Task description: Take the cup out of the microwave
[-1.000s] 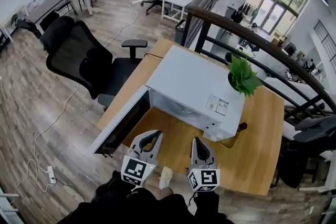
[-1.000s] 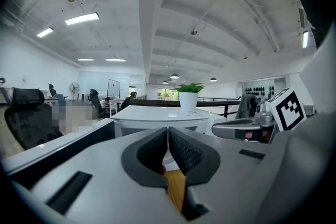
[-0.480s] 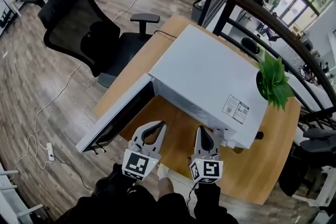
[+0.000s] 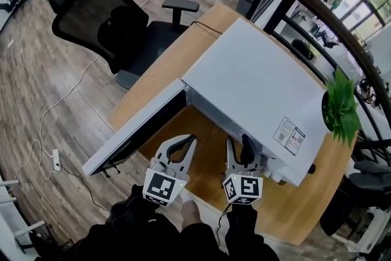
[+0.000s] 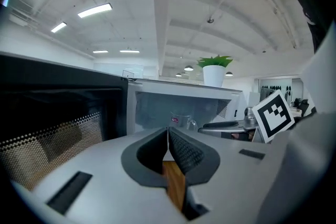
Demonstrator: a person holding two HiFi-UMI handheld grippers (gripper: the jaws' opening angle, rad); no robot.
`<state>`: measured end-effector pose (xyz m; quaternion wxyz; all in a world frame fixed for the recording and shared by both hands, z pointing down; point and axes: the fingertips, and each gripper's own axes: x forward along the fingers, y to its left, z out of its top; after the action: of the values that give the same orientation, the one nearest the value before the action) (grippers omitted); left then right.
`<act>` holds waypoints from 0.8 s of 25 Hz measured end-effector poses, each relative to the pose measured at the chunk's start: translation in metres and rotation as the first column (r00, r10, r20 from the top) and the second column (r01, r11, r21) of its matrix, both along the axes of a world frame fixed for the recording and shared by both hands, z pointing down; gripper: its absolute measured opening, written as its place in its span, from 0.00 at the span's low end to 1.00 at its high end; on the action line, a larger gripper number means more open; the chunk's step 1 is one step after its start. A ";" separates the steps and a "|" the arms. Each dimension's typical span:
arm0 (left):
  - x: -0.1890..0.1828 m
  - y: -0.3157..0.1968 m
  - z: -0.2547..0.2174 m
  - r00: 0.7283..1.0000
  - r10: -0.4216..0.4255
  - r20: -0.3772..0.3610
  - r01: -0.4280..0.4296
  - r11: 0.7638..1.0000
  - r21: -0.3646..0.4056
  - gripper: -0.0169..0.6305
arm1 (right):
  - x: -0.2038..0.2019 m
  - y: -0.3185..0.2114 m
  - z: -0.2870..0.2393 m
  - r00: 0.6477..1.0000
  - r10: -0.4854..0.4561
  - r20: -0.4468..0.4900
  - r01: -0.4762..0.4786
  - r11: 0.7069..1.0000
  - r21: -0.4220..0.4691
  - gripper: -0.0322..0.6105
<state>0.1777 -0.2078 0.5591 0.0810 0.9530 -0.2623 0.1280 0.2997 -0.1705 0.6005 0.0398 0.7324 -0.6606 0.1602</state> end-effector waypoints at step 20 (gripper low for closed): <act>-0.018 -0.015 0.013 0.996 -0.087 -0.007 0.086 0.996 -0.019 0.07 | 0.000 -0.041 0.020 0.996 -0.088 -0.003 0.088 0.996 -0.032 0.38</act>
<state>0.1597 -0.2226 0.5723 0.0965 0.9404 -0.3017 0.1234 0.2996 -0.2115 0.6204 0.0598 0.7023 -0.6895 0.1671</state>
